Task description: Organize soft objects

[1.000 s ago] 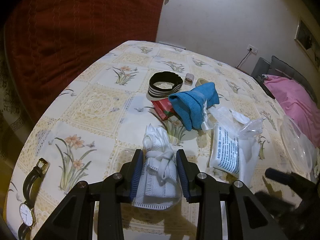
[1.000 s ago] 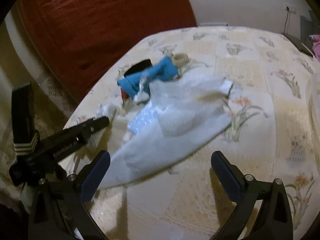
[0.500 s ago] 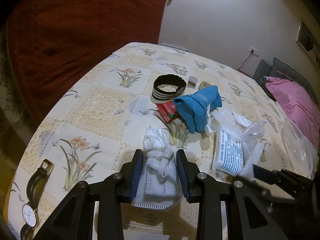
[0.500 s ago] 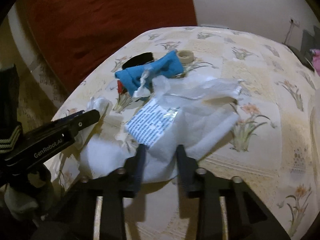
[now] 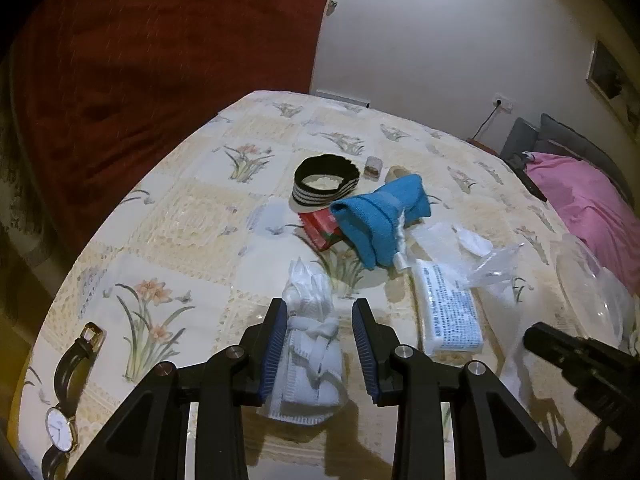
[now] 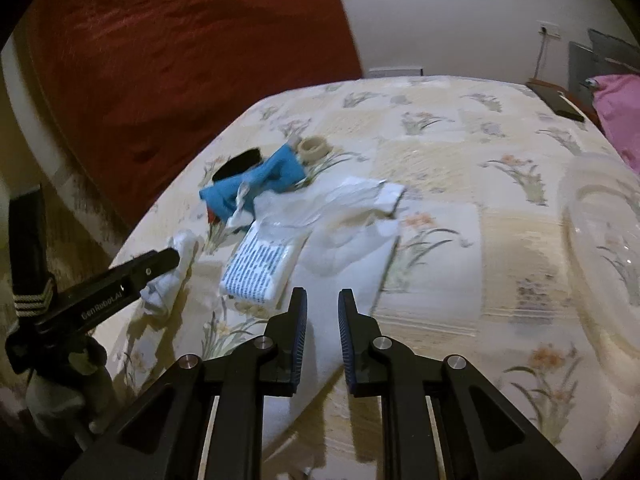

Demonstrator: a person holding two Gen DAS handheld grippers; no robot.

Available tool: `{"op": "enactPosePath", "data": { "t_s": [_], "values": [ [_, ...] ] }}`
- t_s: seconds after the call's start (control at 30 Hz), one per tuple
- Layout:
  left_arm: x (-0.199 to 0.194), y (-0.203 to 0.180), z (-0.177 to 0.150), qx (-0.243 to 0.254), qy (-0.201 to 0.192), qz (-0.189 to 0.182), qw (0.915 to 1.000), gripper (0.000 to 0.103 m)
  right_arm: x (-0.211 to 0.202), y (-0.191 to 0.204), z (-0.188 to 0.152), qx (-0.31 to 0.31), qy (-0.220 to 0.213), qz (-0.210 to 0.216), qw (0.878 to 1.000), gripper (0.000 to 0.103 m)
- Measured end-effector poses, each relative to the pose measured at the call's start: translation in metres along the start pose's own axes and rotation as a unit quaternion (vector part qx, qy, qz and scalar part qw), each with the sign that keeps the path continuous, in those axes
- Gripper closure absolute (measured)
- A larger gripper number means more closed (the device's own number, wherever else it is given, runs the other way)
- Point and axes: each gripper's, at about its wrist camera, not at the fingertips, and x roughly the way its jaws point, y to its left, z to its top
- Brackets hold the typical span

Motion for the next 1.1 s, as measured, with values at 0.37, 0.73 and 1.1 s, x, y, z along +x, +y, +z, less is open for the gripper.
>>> {"op": "enactPosePath", "data": {
  "t_s": [0.37, 0.73, 1.1],
  "values": [
    [-0.004, -0.007, -0.002, 0.007, -0.001, 0.004, 1.0, 0.066, 0.004, 0.008, -0.008, -0.008, 0.013, 0.007, 1.0, 0.023],
    [0.013, 0.001, -0.005, -0.001, 0.021, 0.024, 0.9995, 0.035, 0.033, 0.009, -0.009, -0.015, 0.034, -0.035, 0.999, 0.067],
    [0.002, -0.008, -0.004, 0.015, 0.004, -0.006, 0.9999, 0.069, -0.002, -0.011, -0.002, 0.021, -0.017, -0.004, 1.0, 0.092]
  ]
}}
